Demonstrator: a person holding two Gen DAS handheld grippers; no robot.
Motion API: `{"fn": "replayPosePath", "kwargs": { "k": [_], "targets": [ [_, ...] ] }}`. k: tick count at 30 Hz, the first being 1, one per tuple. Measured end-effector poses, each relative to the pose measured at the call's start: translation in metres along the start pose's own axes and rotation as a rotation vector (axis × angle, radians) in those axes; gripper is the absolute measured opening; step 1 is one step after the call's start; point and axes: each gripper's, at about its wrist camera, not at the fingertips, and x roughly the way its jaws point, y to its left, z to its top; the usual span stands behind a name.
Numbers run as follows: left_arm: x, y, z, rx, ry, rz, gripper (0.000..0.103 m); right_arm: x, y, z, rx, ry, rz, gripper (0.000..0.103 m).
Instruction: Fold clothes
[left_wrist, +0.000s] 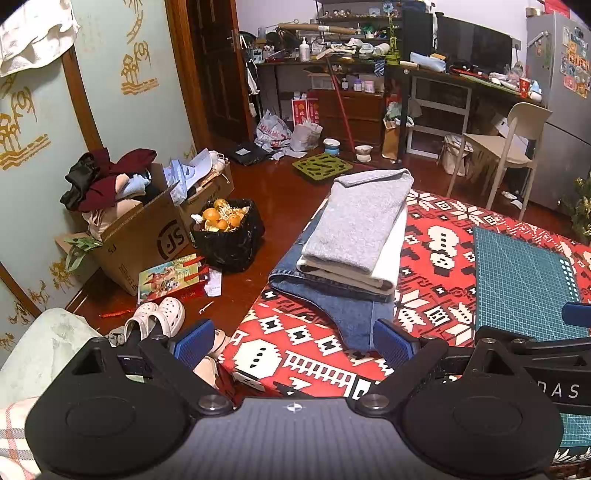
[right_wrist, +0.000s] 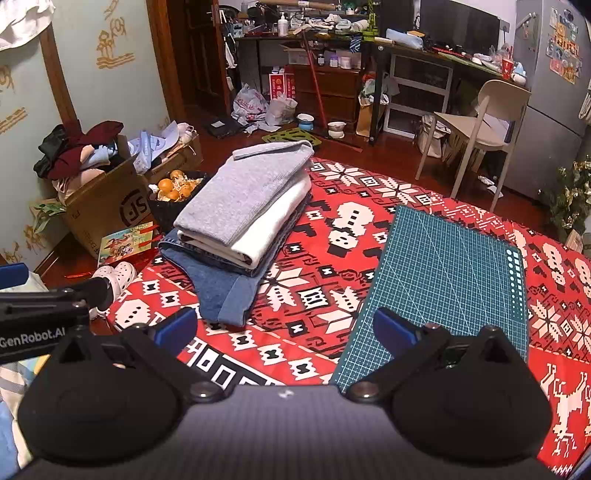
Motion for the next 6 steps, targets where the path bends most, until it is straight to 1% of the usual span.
{"fn": "replayPosePath", "kwargs": {
  "k": [6],
  "targets": [
    [0.004, 0.001, 0.0018, -0.012, 0.013, -0.011, 0.093, 0.0014, -0.0002, -0.0002, 0.0, 0.004, -0.002, 0.102]
  ]
}}
